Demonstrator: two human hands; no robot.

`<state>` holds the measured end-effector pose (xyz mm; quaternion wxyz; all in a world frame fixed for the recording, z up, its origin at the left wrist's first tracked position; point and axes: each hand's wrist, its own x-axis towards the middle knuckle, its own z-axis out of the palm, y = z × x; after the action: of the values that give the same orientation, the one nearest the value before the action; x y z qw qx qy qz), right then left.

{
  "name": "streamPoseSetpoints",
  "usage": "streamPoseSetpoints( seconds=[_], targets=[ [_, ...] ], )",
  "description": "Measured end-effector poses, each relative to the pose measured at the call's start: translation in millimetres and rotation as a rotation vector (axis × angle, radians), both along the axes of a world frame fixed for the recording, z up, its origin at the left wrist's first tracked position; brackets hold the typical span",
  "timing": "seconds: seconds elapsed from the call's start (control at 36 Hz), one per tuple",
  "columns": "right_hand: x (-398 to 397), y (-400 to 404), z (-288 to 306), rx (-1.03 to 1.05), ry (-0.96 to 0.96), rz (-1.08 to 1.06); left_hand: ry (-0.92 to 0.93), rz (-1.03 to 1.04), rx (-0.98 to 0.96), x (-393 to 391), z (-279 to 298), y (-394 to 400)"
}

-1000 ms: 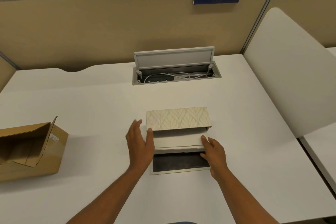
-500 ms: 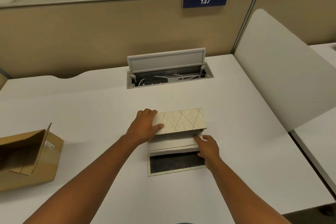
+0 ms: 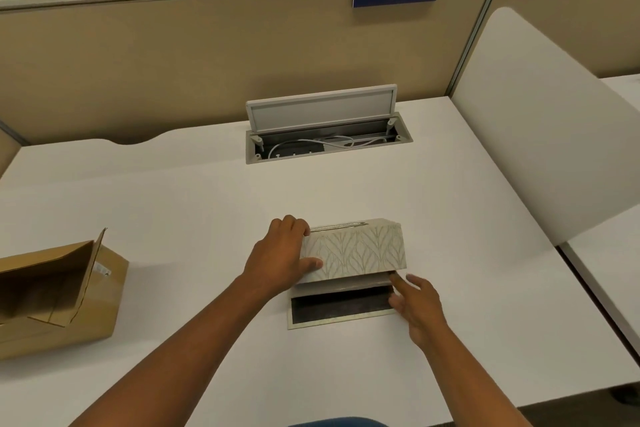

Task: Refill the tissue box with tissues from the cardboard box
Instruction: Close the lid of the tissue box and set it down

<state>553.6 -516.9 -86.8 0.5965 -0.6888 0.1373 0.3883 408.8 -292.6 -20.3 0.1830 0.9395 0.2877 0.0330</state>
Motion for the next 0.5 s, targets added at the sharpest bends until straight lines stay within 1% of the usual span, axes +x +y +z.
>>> streamPoseSetpoints(
  seconds=[0.11,0.22,0.28,0.33,0.42,0.5],
  targets=[
    [-22,-10,-5,0.107,0.208,0.004,-0.003,-0.001,-0.006,-4,2,-6],
    [-31,-17,-7,0.156,0.246,-0.16,-0.026,-0.037,0.023,-13,2,-17],
    [-28,-20,-6,0.176,0.195,-0.228,-0.04,-0.057,0.055,-19,0,-25],
    [-23,-23,-6,0.132,0.08,-0.236,-0.052,-0.083,0.108,-26,-5,-34],
    [-15,-27,-3,0.031,-0.091,-0.205,-0.05,-0.103,0.175,-37,-15,-49],
    [-11,-30,-1,-0.036,-0.18,-0.141,-0.067,-0.099,0.195,-44,-26,-62]
  ],
)
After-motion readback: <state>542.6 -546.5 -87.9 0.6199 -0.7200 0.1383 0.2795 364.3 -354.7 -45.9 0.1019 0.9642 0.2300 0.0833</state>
